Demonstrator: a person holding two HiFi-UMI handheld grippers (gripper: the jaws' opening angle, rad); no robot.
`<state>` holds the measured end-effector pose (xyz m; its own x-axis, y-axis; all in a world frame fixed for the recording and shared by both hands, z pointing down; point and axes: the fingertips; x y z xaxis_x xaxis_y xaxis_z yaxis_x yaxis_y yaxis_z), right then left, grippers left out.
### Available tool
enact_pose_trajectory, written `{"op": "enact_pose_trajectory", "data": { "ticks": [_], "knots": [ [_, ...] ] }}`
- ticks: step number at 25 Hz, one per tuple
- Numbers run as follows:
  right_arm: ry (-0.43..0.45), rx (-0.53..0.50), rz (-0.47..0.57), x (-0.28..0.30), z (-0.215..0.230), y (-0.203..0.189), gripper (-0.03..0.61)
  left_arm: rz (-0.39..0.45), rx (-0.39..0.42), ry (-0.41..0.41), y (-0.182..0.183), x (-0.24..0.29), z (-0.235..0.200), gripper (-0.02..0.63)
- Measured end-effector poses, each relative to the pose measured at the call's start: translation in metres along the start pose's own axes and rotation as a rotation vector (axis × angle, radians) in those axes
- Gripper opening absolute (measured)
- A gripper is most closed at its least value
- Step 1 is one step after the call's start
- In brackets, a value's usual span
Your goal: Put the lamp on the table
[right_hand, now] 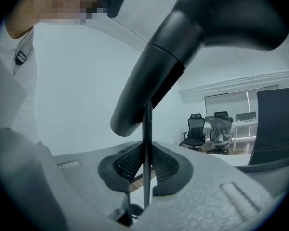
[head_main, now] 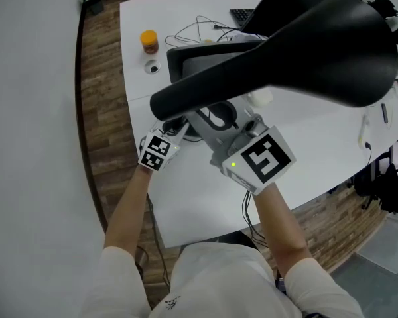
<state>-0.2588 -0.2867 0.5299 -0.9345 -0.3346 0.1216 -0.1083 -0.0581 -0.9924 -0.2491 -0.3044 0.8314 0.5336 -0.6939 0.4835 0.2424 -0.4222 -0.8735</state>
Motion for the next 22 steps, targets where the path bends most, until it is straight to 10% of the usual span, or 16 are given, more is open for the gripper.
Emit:
{"op": "enact_pose_trajectory", "data": {
  "ticks": [22],
  "knots": [
    [0.031,-0.016,0.005,0.013,0.006,-0.002,0.044,-0.013,-0.024,0.042,0.000,-0.001,-0.003,0.052]
  ]
}}
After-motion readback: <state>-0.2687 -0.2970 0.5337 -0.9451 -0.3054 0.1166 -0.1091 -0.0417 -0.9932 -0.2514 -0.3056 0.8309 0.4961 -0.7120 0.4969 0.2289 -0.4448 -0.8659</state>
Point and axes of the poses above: the fingertips, and each gripper's own axes: x forward along the fingers, z to its right, y out of its top
